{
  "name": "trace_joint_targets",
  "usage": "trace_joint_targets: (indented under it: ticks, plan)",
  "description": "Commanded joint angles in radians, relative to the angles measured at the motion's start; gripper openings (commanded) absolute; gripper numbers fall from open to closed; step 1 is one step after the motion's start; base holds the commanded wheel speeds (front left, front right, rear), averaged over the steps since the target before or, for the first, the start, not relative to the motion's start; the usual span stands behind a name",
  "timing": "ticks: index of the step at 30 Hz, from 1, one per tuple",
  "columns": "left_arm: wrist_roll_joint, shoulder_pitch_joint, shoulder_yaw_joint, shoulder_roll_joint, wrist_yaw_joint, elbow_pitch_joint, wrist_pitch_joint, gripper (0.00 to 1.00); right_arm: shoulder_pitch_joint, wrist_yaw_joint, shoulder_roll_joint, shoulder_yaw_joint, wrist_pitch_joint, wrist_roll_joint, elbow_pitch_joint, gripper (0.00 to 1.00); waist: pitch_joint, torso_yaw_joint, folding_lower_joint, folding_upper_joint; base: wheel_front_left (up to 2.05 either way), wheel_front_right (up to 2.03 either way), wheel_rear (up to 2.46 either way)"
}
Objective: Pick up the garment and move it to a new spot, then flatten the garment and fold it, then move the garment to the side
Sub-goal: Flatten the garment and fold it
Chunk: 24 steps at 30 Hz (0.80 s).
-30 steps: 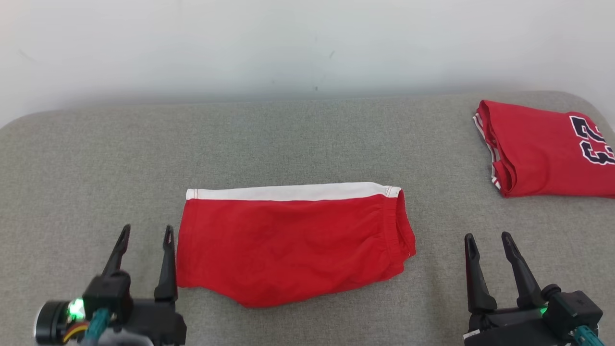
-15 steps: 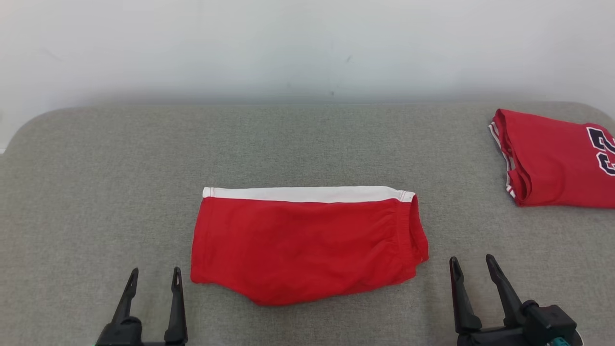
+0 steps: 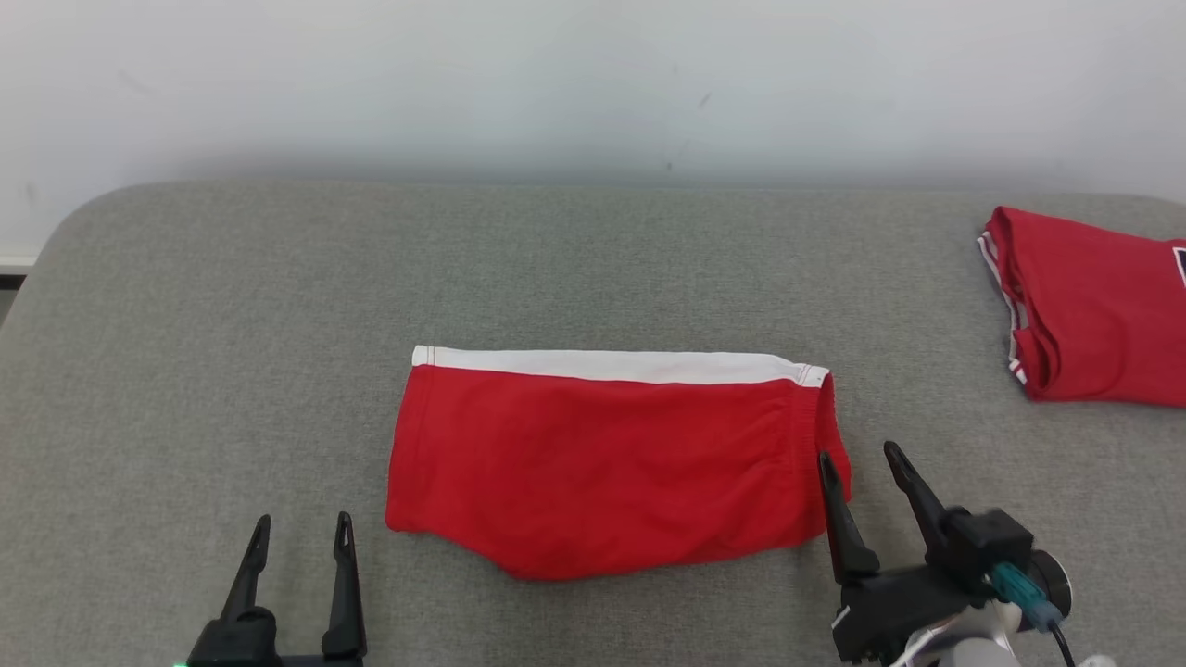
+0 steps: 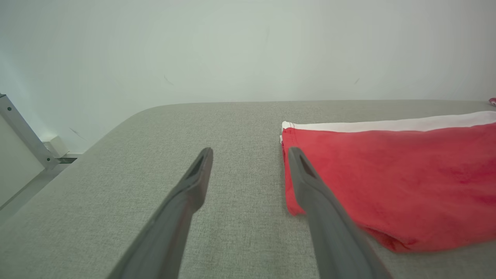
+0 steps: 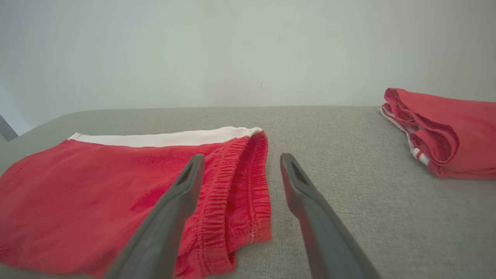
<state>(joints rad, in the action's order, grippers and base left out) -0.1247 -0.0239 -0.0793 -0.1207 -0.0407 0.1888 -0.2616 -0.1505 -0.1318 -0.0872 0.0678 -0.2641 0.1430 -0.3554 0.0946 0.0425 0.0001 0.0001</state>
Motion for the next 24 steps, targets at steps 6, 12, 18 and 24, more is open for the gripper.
trace_joint_targets:
  ticks: [6, 12, 18, 24]
  plan:
    - [0.029, -0.021, 0.011, 0.035, 0.031, 0.016, -0.003, 1.0, -0.158, 0.003, -0.013, -0.01, 0.02, -0.03, -0.224, 1.0, 0.015, 0.043, -0.0001, -0.0001, 0.0, 0.0, 0.0]
    - [0.047, -0.023, 0.006, 0.051, 0.048, 0.031, -0.003, 1.0, -0.245, 0.003, -0.035, -0.018, 0.059, -0.024, -0.391, 1.0, 0.008, 0.076, -0.0001, -0.0001, 0.0, 0.0, 0.0]
    - [0.052, -0.022, 0.011, 0.059, 0.056, 0.043, -0.003, 1.0, -0.294, 0.003, -0.03, -0.002, 0.11, 0.029, -0.503, 1.0, -0.002, 0.089, -0.0001, -0.0001, 0.0, 0.0, 0.0]
    - [0.058, -0.018, 0.014, 0.064, 0.065, 0.052, -0.003, 1.0, -0.343, 0.003, -0.016, 0.042, 0.224, 0.149, -0.599, 1.0, -0.015, 0.099, -0.0001, -0.0001, 0.0, 0.0, 0.0]
